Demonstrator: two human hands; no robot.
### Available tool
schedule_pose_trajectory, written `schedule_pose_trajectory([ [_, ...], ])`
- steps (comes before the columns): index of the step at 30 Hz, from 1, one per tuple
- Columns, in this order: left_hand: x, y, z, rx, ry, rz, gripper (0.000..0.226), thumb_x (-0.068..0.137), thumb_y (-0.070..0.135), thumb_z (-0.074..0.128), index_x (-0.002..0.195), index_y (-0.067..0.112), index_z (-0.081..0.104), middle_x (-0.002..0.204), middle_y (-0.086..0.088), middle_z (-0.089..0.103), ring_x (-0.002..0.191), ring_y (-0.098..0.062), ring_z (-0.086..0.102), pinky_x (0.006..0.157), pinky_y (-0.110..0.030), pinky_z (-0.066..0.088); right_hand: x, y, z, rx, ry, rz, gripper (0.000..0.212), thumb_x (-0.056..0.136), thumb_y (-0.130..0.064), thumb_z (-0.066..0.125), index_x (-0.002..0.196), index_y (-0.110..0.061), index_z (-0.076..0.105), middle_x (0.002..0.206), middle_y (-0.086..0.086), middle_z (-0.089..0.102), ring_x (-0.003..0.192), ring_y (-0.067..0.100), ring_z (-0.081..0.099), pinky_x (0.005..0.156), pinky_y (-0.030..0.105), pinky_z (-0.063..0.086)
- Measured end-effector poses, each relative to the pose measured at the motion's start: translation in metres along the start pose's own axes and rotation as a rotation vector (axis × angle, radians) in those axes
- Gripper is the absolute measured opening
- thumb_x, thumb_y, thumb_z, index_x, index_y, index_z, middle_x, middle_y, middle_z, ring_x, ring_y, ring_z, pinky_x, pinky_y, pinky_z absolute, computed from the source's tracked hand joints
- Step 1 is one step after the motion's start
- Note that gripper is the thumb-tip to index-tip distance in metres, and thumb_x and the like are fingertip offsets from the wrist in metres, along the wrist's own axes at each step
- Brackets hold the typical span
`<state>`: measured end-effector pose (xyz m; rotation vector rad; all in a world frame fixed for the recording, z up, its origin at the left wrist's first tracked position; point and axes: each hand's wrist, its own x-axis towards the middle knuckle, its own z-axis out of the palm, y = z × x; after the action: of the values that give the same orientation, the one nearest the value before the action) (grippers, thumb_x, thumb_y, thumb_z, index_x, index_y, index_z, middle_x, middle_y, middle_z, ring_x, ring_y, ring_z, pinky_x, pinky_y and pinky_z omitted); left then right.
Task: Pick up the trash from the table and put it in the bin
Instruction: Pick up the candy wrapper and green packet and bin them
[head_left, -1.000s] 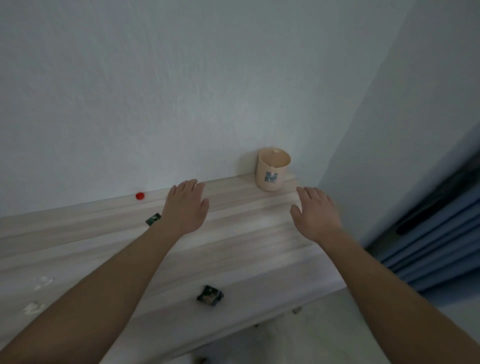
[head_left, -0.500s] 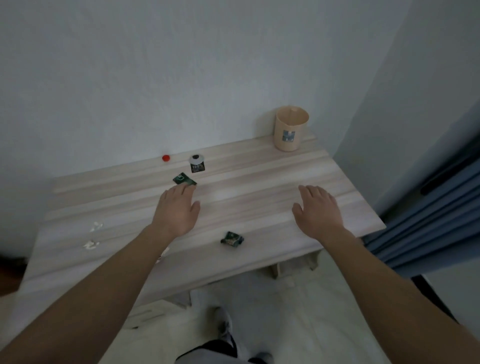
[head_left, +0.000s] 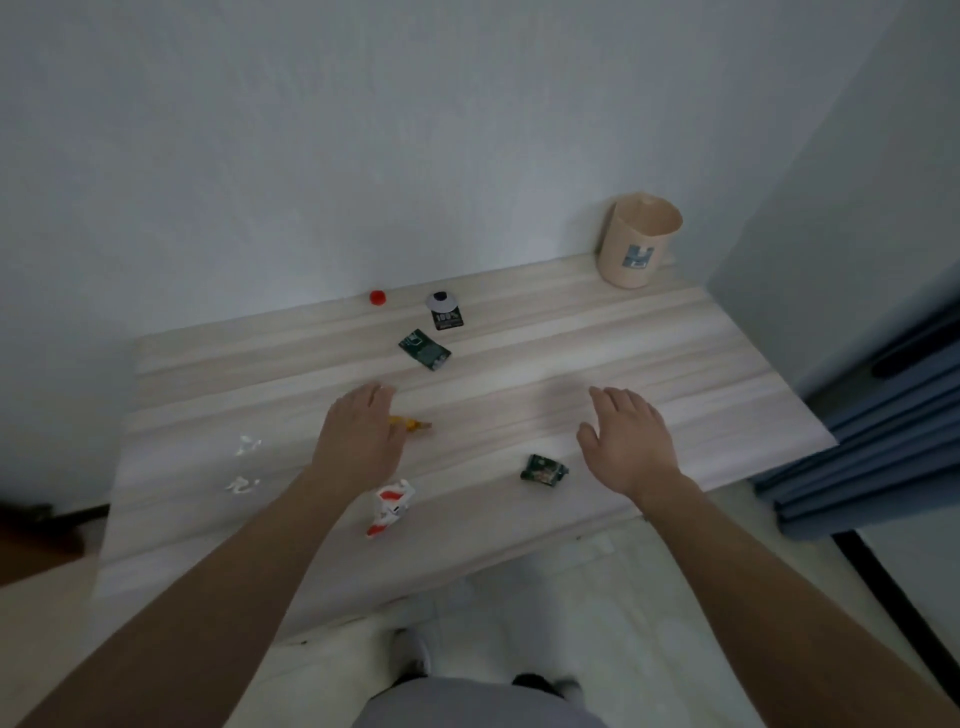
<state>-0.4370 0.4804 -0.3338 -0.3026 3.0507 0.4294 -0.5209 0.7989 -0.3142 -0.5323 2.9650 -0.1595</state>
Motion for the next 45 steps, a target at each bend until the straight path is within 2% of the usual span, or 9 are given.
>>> schedule_pose_trajectory([
  [5,-0.013,-0.041,0.027,0.015,-0.088,0.031,0.052,0.096,0.032,0.037,0.140,0.006,0.038,0.147,-0.017,0.039,0.135,-0.032,0.036,0.112,-0.043,0.027,0.003,-0.038,0.040,-0.025,-0.091,0.027,0.056,0.096,-0.037,0.035,0.145,-0.011,0.032,0.147,0.009,0.041,0.134,0.027,0.035,0.111,0.041,0.029],
  [10,-0.019,-0.056,0.053,0.007,-0.179,0.095,0.070,0.082,0.044,0.015,0.132,0.007,0.047,0.137,-0.017,0.049,0.123,-0.034,0.047,0.103,-0.043,0.037,0.004,-0.045,0.068,-0.010,-0.179,0.060,0.054,0.095,-0.035,0.036,0.143,-0.012,0.033,0.145,0.008,0.042,0.132,0.027,0.037,0.109,0.041,0.031],
  [15,-0.021,-0.058,0.080,-0.029,-0.267,0.095,0.060,0.085,0.043,0.024,0.124,0.008,0.051,0.127,-0.016,0.053,0.111,-0.037,0.054,0.093,-0.043,0.045,0.015,-0.040,0.096,0.015,-0.244,0.059,0.052,0.094,-0.033,0.037,0.142,-0.013,0.034,0.142,0.007,0.044,0.129,0.026,0.039,0.107,0.040,0.034],
  [19,-0.024,-0.054,0.097,-0.033,-0.351,0.059,0.045,0.091,0.038,0.047,0.129,0.016,0.045,0.135,-0.011,0.046,0.119,-0.032,0.046,0.094,-0.043,0.044,0.027,-0.033,0.112,0.048,-0.285,0.070,0.050,0.093,-0.031,0.040,0.140,-0.013,0.036,0.140,0.008,0.045,0.126,0.028,0.041,0.104,0.042,0.036],
  [23,-0.025,-0.060,0.114,-0.016,-0.410,0.065,0.047,0.086,0.029,0.054,0.132,0.022,0.041,0.135,-0.006,0.040,0.120,-0.029,0.043,0.087,-0.042,0.049,0.036,-0.031,0.127,0.067,-0.323,0.085,0.049,0.093,-0.031,0.040,0.139,-0.015,0.036,0.139,0.007,0.045,0.124,0.028,0.042,0.100,0.042,0.040],
  [30,-0.019,-0.065,0.132,-0.052,-0.354,0.015,0.040,0.079,0.021,0.062,0.118,0.024,0.051,0.116,-0.005,0.045,0.103,-0.026,0.047,0.067,-0.037,0.049,0.038,-0.028,0.148,0.047,-0.358,0.061,0.043,0.092,-0.027,0.053,0.131,-0.014,0.042,0.131,0.010,0.045,0.114,0.031,0.043,0.086,0.042,0.048],
  [34,-0.017,-0.066,0.138,-0.141,-0.334,-0.016,0.030,0.083,0.022,0.061,0.112,0.020,0.052,0.111,-0.006,0.047,0.099,-0.026,0.050,0.068,-0.037,0.048,0.041,-0.027,0.153,0.077,-0.341,0.037,0.031,0.092,-0.017,0.054,0.122,-0.011,0.049,0.123,0.013,0.046,0.107,0.031,0.045,0.082,0.038,0.046],
  [38,-0.017,-0.068,0.140,-0.182,-0.325,-0.028,0.015,0.088,0.022,0.057,0.102,0.016,0.054,0.104,-0.007,0.052,0.093,-0.028,0.054,0.071,-0.037,0.046,0.044,-0.030,0.157,0.107,-0.363,0.029,0.024,0.089,-0.006,0.050,0.113,-0.010,0.052,0.110,0.012,0.048,0.086,0.029,0.052,0.068,0.032,0.039],
  [45,-0.014,-0.064,0.131,-0.152,-0.320,-0.045,0.014,0.096,0.028,0.048,0.092,0.015,0.048,0.098,-0.006,0.050,0.087,-0.026,0.052,0.068,-0.036,0.041,0.045,-0.035,0.151,0.132,-0.327,0.061,0.014,0.095,-0.021,0.048,0.101,-0.011,0.055,0.093,0.010,0.053,0.071,0.029,0.050,0.061,0.032,0.038],
])
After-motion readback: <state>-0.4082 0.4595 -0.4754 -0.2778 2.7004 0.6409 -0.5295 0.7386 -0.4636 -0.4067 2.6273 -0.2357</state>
